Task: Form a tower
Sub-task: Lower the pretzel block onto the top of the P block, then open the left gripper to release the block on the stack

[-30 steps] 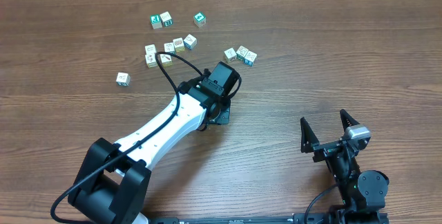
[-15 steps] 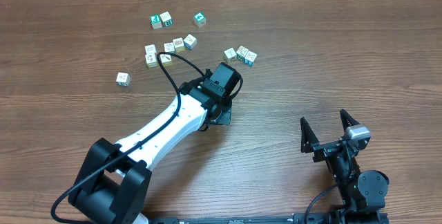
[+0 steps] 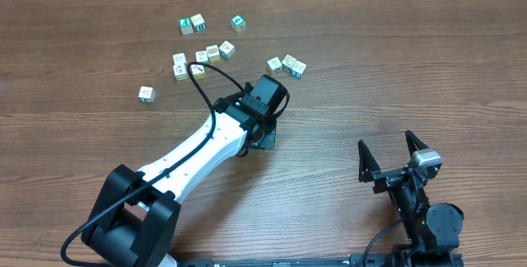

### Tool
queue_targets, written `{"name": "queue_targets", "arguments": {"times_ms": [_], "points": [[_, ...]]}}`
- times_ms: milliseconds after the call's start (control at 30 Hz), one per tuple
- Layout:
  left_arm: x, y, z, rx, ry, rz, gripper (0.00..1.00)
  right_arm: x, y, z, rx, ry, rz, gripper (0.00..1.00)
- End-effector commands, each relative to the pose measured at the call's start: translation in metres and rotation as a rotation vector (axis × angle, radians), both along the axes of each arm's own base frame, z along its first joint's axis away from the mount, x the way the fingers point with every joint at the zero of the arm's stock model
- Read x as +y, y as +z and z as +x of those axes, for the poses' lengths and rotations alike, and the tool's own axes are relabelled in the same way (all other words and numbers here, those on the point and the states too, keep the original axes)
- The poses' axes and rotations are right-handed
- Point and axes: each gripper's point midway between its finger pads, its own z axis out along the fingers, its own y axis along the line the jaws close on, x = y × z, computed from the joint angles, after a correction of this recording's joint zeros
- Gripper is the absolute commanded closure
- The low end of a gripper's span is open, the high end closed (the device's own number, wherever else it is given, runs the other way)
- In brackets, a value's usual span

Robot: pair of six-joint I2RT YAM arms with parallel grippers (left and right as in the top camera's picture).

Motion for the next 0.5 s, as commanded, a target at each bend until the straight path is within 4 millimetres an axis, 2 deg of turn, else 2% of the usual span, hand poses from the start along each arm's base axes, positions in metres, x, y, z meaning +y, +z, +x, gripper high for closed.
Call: {"name": "queue_targets", "arguments": {"times_ms": [0, 467], "points": [[-0.0021, 0.0024, 0.0046, -0.014, 0.017, 0.004, 0.96, -0.0003, -0.0022, 0.0001, -0.004, -0.002, -0.004, 0.00], [-0.0003, -0.0022, 0.0057, -0.012, 0.020, 0.019, 0.96, -0.0004, -0.0022, 0.0001, -0.004, -0.002, -0.004, 0.00]]}}
